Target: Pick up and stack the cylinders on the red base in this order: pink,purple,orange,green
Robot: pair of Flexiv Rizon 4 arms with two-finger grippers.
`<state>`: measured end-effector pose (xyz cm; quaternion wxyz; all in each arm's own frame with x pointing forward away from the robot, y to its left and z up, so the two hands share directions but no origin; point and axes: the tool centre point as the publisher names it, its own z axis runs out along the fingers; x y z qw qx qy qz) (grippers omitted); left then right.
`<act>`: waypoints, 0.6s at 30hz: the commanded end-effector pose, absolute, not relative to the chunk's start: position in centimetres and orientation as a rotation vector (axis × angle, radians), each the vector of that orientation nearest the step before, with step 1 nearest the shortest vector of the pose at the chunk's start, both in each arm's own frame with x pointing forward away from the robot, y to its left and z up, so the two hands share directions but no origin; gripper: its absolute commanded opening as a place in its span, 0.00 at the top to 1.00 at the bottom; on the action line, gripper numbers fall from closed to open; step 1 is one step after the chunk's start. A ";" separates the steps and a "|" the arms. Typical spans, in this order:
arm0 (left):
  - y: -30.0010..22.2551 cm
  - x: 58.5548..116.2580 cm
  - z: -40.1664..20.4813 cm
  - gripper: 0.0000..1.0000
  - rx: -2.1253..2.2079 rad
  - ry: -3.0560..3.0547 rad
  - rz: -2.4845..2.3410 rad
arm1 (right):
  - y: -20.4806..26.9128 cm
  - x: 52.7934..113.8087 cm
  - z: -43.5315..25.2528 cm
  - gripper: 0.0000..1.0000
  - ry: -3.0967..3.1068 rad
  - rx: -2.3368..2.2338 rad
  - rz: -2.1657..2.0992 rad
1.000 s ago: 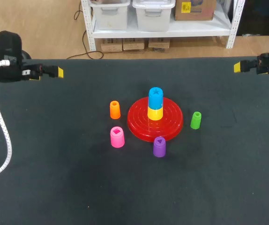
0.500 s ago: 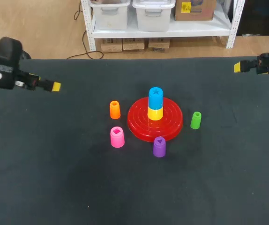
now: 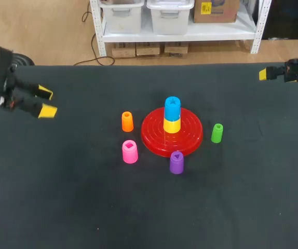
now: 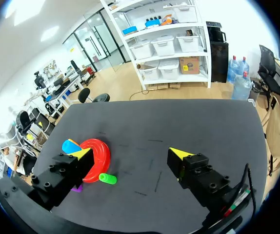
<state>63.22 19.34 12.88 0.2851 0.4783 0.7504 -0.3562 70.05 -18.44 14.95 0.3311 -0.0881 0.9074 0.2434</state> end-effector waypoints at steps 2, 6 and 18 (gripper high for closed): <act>19.2 62.6 12.0 0.00 1.598 1.871 -0.874 | -18.4 70.0 15.0 0.00 2.373 -0.230 0.635; 18.6 62.1 11.4 0.00 1.576 1.870 -0.734 | -18.4 70.0 15.0 0.00 2.373 -0.230 0.635; 17.9 60.8 10.4 0.00 1.625 1.788 -0.720 | -18.4 70.0 15.0 0.00 2.373 -0.230 0.635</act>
